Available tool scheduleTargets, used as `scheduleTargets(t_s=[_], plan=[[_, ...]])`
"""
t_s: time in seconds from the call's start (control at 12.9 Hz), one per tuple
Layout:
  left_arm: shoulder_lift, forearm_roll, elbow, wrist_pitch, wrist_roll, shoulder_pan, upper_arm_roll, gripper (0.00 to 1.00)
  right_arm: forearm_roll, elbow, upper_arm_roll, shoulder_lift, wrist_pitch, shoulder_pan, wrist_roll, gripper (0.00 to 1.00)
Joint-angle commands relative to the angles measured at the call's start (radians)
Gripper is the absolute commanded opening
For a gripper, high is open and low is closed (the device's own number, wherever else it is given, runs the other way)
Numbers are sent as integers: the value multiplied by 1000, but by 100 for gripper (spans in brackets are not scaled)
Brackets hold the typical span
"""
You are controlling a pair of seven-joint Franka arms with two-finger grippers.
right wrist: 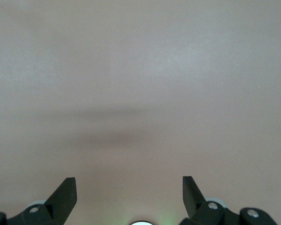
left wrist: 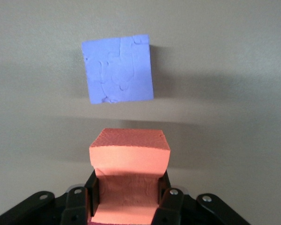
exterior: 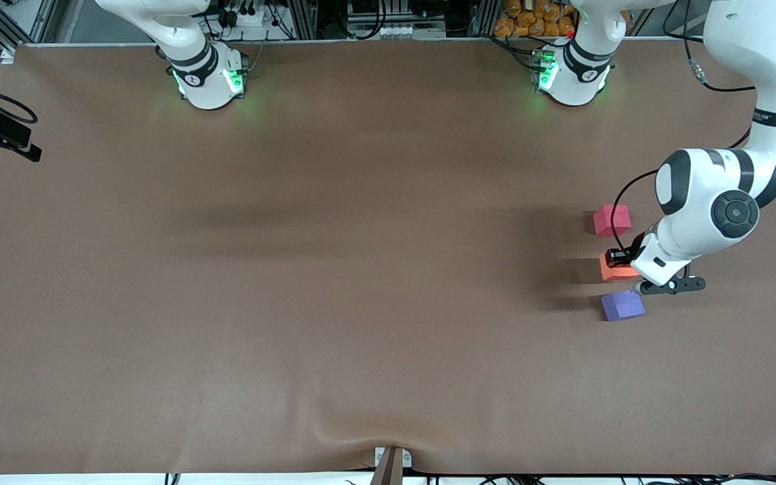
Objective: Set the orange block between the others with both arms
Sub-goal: 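Lower the orange cube between the pink and purple cubes, open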
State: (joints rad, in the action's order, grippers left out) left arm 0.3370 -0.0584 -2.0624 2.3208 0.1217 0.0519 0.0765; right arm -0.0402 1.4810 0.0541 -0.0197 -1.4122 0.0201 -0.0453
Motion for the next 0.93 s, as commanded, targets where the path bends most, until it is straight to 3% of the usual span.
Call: scheduleTargets(t_s=[0.0,0.39,0.85], plan=[[-32,-23,-62,37,-30,35,14,0,-6,-5,-7,-8,15,4,16,100],[-70,-23,-156,107,-82,55,14,0,-6,-4,-5,-8,24,6,13,100],[-39,-23,-171,189,-109,57,14,0,-6,-1,-5,-6,27,4,12,100]])
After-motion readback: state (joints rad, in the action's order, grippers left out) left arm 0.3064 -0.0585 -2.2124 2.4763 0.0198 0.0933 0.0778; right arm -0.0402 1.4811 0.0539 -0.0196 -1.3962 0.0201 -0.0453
